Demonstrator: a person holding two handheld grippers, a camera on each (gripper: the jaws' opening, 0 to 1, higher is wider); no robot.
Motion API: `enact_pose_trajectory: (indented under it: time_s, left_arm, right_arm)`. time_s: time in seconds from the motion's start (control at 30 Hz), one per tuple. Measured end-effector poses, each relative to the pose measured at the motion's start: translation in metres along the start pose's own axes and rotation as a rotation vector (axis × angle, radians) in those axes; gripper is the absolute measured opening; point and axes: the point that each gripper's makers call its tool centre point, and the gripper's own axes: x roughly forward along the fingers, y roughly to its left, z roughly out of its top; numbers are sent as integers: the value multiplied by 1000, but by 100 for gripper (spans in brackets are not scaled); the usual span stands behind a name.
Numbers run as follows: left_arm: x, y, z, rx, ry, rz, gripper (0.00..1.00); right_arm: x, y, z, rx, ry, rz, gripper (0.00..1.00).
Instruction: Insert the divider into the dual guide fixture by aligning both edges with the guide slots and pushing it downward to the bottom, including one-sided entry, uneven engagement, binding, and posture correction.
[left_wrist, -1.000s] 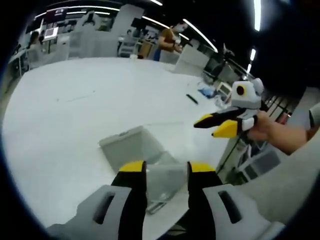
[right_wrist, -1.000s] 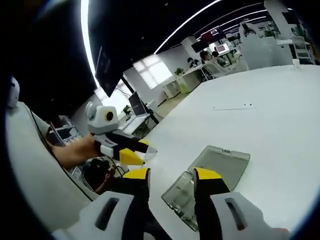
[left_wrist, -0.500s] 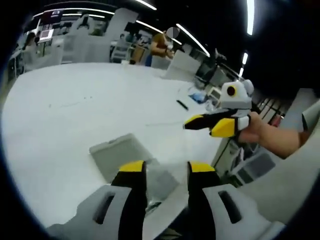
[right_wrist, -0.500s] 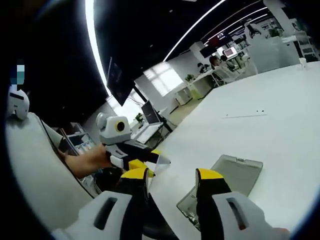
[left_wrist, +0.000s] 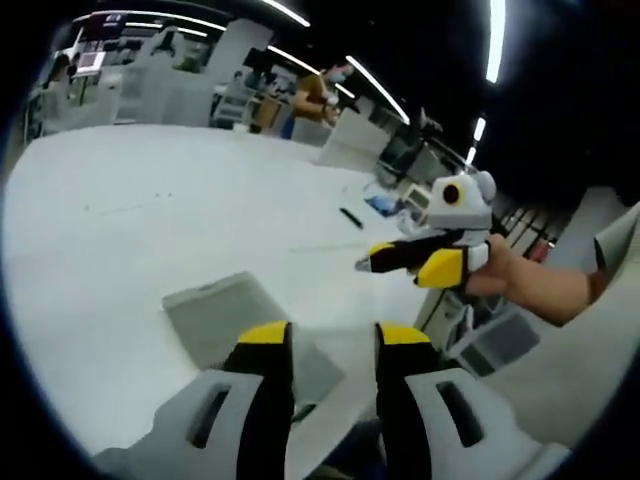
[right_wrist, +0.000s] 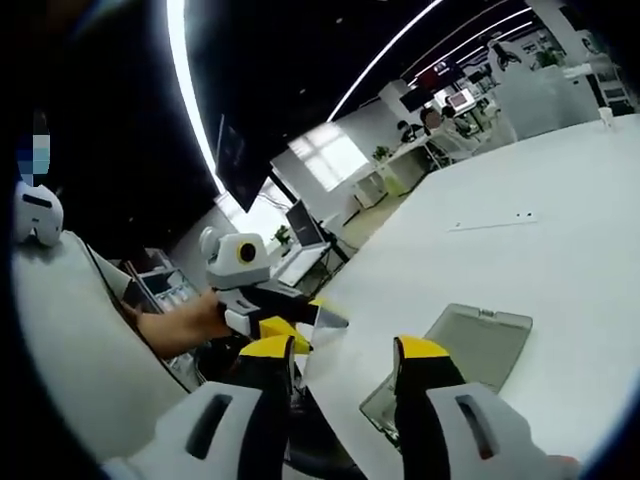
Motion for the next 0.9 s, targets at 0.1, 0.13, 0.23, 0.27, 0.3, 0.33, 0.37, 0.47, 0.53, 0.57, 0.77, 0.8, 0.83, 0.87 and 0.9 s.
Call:
enact_pose_trajectory:
  time_s: [0.1,0.13,0.23,0.27,0.3,0.33,0.37,0.47,0.53,0.57,0.77,0.8,0.83,0.87,0.9]
  left_arm:
    - [1,-2,2,-16,-16,-25,28]
    - [1,-3,2,-23,-17,-31,28]
    - [3,-5,2,-23,-18,-46,28]
    - [4,-6,2,-26,-19,-59,28]
    - [4,-7,2,-34,-21,-71,28]
    - [5,-11,3,-42,-31,-100,28]
    - [5,-13,3,-55,-32,-114,28]
    - [8,-15,3,-71,-43,-138,28]
    - [9,-16,2,-77,-45,-150,28]
    - [10,-18,2,-78,-46,-158,28]
    - [11,-26,1,-88,-48,-205,28]
    - [11,-27,2,-90,-52,-214,28]
    - [11,-29,3,-94,-56,-226,28]
    - [11,-30,4,-97,-60,-234,28]
    - [11,-33,5,-105,-63,-253,28]
  right_arm:
    - [1,0,0,13,-5,9,37]
    - [1,1,1,16,-8,13,37]
    - [0,2,2,23,-14,21,37]
    - [1,3,3,24,-14,26,38]
    - [1,3,3,25,-14,28,38]
    - [1,4,3,31,-15,36,38]
    - [1,6,4,34,-14,42,38]
    - [2,10,5,38,-17,64,39]
    - [3,10,6,39,-18,68,39]
    - [3,11,6,41,-19,71,39]
    - [5,14,7,47,-21,90,40]
    - [5,14,8,47,-23,92,40]
    - [5,15,9,54,-27,101,40]
    - [6,16,9,61,-29,108,40]
    - [6,17,9,68,-29,117,41]
